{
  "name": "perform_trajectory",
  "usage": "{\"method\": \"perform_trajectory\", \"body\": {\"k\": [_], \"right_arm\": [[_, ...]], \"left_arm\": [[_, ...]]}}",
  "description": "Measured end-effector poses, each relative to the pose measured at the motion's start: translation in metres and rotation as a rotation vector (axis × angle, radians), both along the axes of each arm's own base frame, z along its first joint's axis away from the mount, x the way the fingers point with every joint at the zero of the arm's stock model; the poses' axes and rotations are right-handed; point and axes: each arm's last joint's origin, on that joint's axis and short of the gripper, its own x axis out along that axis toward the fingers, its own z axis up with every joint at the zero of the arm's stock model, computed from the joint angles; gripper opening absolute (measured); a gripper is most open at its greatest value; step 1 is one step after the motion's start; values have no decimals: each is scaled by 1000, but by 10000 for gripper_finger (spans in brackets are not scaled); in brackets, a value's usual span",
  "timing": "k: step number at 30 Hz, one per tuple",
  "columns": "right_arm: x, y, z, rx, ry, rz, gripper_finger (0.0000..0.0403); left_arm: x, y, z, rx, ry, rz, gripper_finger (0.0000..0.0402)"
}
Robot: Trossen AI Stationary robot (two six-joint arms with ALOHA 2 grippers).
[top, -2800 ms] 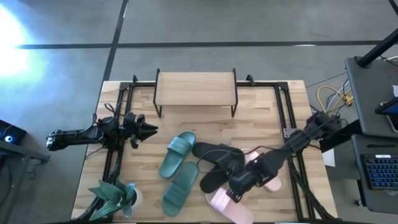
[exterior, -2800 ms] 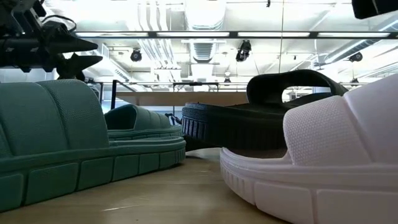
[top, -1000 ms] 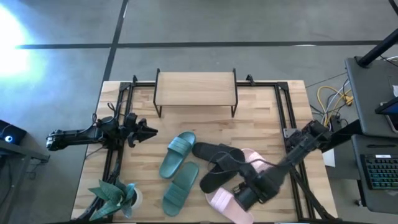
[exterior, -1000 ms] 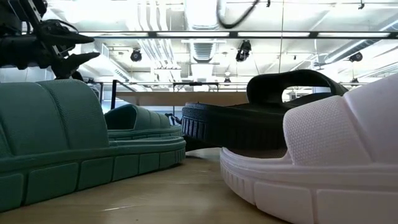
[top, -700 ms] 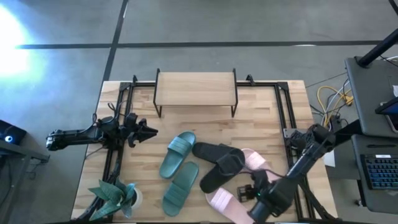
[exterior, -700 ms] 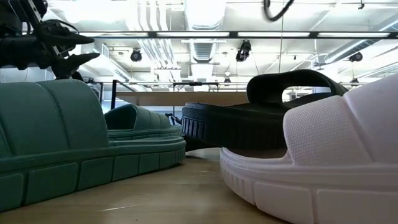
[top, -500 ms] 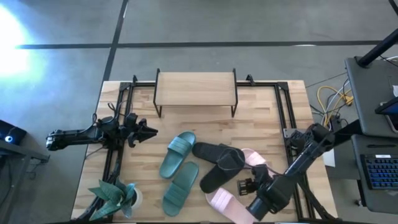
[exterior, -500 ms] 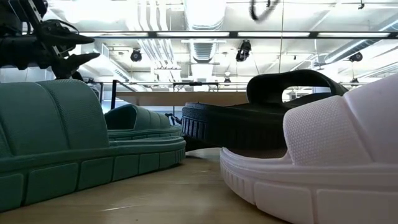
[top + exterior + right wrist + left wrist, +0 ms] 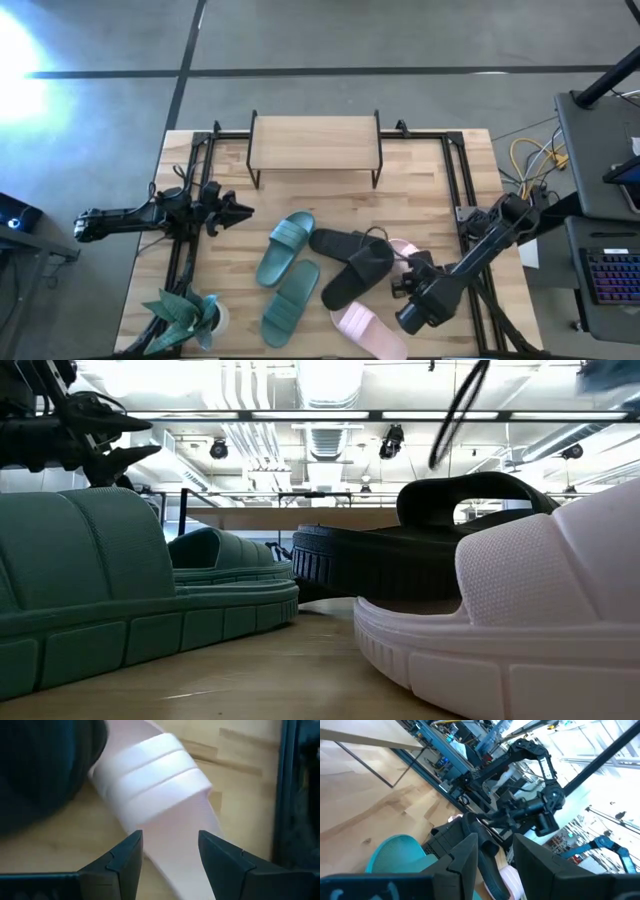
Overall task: Pick and place slides into the shelf
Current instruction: Put the top pink slipper on the shelf
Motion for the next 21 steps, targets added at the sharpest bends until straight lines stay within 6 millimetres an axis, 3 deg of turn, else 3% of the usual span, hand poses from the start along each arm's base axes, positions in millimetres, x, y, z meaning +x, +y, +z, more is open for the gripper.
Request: {"method": "perform_trajectory", "body": {"k": [7,12,15,21], "right_arm": [[-11,14,8,57,239,672,183],[-18,15,2,69,406,1030,183],[-22,11,-5,54,484,1113,183],[-32,2,-13,-41,566,1077,183]], "left_arm": [[0,1,0,-1,-1,31,111],[0,1,0,-1,0,35,111],[0,1,0,-1,0,35,111],[0,1,0,-1,0,37,111]]}}
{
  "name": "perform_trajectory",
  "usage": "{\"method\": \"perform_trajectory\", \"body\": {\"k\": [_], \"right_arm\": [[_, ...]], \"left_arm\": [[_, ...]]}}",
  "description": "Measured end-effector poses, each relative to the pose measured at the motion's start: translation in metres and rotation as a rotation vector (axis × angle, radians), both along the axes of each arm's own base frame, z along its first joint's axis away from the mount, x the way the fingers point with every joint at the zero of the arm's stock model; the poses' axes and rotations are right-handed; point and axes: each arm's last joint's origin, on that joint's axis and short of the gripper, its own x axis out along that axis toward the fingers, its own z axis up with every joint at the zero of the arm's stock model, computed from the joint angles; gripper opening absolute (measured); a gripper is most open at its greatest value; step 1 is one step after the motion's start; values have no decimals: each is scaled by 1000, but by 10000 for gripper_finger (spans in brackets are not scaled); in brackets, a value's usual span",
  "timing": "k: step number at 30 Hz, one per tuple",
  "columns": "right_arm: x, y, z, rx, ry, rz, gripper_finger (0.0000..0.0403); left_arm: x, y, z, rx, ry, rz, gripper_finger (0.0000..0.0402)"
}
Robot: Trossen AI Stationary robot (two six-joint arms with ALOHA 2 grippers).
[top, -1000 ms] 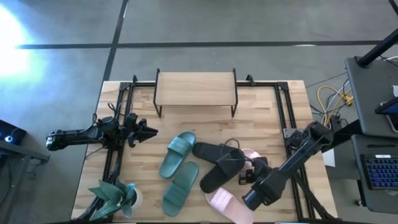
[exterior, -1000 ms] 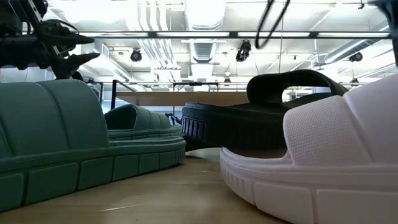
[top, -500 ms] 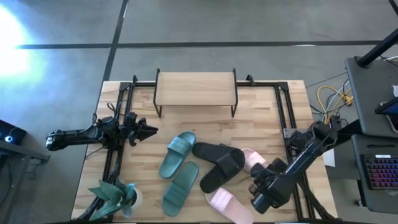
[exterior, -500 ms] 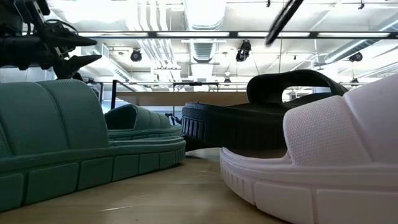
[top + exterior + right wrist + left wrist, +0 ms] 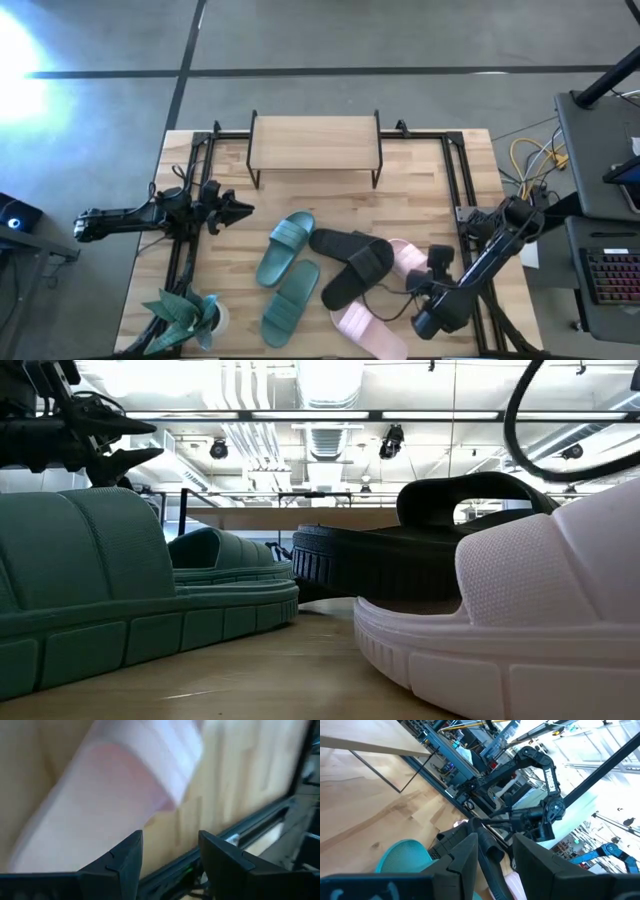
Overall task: Pick and place slides into the shelf
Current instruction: Put the top pink slipper on the shelf
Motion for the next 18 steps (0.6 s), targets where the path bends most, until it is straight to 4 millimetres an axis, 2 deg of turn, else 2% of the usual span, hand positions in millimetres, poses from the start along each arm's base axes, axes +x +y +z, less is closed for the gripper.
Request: {"method": "perform_trajectory", "body": {"k": [18], "right_arm": [[-13,-4,-13,-135,-27,165,188]], "left_arm": [[4,2,-5,-6,59,74,111]]}}
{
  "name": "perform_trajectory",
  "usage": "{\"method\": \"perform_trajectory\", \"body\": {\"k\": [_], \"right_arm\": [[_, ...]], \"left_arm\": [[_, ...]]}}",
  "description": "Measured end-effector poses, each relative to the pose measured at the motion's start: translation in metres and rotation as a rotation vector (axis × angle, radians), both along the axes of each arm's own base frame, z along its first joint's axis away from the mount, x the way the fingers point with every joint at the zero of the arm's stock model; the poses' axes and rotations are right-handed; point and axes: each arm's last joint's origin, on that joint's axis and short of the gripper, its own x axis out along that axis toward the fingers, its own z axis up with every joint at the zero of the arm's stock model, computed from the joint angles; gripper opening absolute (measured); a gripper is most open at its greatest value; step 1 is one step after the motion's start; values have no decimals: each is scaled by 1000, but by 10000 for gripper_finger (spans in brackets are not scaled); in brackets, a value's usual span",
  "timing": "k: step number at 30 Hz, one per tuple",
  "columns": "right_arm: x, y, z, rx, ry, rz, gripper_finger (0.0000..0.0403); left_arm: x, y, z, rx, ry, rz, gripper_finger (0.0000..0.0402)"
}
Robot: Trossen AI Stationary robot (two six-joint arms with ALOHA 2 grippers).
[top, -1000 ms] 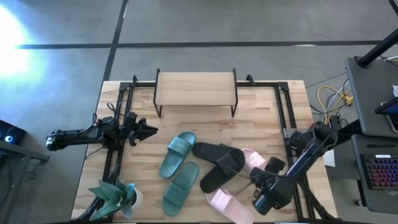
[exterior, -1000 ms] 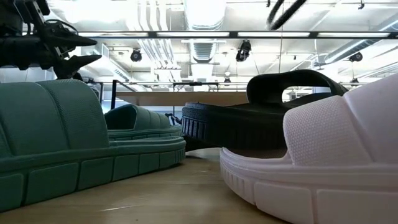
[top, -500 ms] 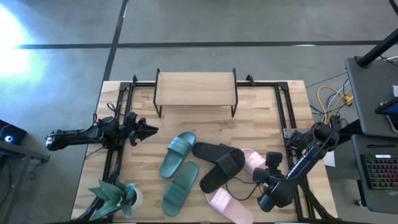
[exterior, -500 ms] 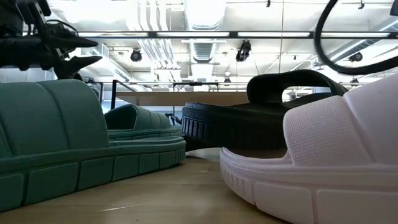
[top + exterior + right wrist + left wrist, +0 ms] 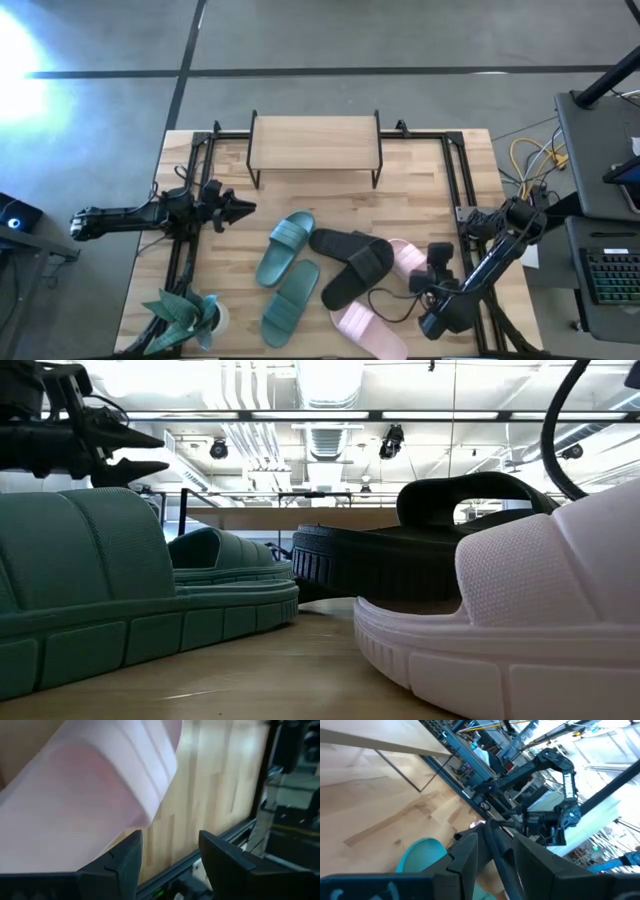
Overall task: Pick and place slides into the shelf
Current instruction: Put the top pink slipper on the shelf
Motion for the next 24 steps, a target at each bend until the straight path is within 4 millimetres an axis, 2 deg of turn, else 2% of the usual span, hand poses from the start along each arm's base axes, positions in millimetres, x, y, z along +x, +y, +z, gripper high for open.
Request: {"method": "perform_trajectory", "body": {"k": [6,12,18,24], "right_arm": [[5,2,9,7,-61,110,203],[8,3,15,95,-129,185,208],[3,1,2,168,-68,161,208],[5,-4,-14,165,-19,274,208]], "left_arm": [[1,0,0,-51,-4,9,111],[1,1,2,-48,-25,26,111],[1,1,1,-48,-13,36,111],[2,1,0,-49,-1,36,111]]}}
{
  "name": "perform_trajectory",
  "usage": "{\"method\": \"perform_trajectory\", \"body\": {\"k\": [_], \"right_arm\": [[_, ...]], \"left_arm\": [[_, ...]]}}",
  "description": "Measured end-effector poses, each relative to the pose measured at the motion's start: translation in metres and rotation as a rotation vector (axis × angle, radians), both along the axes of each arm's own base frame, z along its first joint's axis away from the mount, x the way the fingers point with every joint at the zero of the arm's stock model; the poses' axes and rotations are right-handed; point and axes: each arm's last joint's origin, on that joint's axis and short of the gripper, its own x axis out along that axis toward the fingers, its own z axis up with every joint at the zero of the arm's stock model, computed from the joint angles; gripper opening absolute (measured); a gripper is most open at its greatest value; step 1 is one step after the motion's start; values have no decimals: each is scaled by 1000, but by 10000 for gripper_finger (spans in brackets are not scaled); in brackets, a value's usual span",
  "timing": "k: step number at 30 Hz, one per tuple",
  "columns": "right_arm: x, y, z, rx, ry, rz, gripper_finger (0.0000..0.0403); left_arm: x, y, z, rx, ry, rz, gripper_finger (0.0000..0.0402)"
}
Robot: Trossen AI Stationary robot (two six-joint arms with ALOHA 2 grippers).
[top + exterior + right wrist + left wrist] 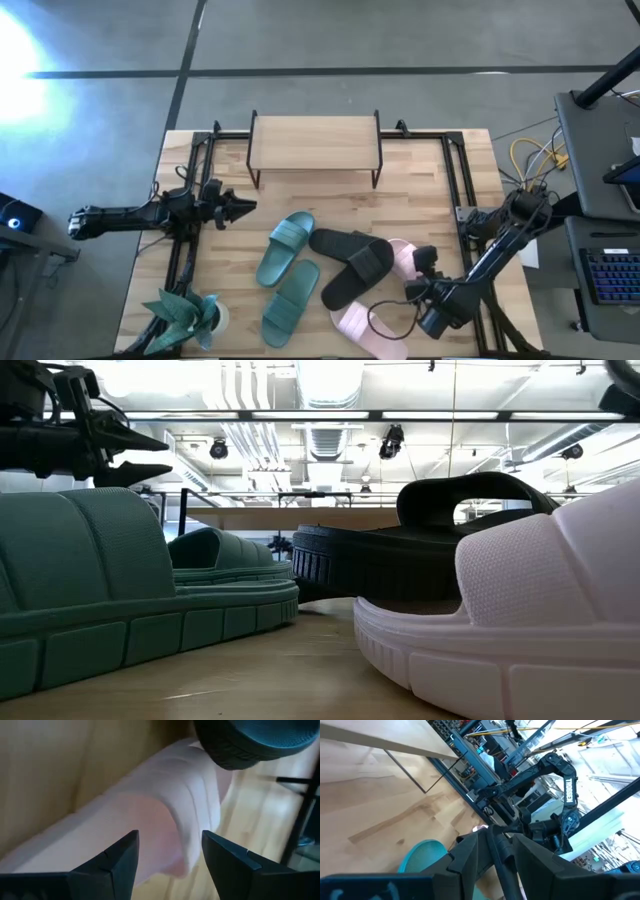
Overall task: Pick and place slides into the shelf
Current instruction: Put the top pink slipper on the shelf
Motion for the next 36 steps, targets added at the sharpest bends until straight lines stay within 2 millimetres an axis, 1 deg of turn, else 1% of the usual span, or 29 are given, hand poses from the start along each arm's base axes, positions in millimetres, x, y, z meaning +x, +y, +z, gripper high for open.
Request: {"method": "perform_trajectory", "body": {"k": [4,8,11,14,20,22,25,27,30,34,36], "right_arm": [[2,-8,-5,-42,-6,-9,208],[6,-15,-7,-49,-2,-34,208],[10,-17,-7,-43,-3,-47,196],[13,-19,-7,-37,-2,-55,161],[16,-17,-4,1,13,-71,51],[15,-16,-3,31,33,-102,22],[15,-13,0,91,53,-197,14],[14,-12,6,113,57,-277,14],[12,-8,20,97,39,-382,13],[10,-4,51,48,-7,-502,12],[13,1,67,89,-76,-542,12]], "left_arm": [[0,0,0,0,3,0,111],[0,0,0,0,5,0,111],[0,0,-1,0,7,1,111],[1,0,-1,-1,11,1,111],[1,0,-1,-2,11,1,111],[1,0,-1,-2,11,1,111],[1,0,-1,-2,11,1,111],[1,0,-1,-2,11,2,111],[1,0,-1,-2,9,2,111],[1,0,-1,-3,9,2,111],[1,0,-1,-3,11,2,111]]}}
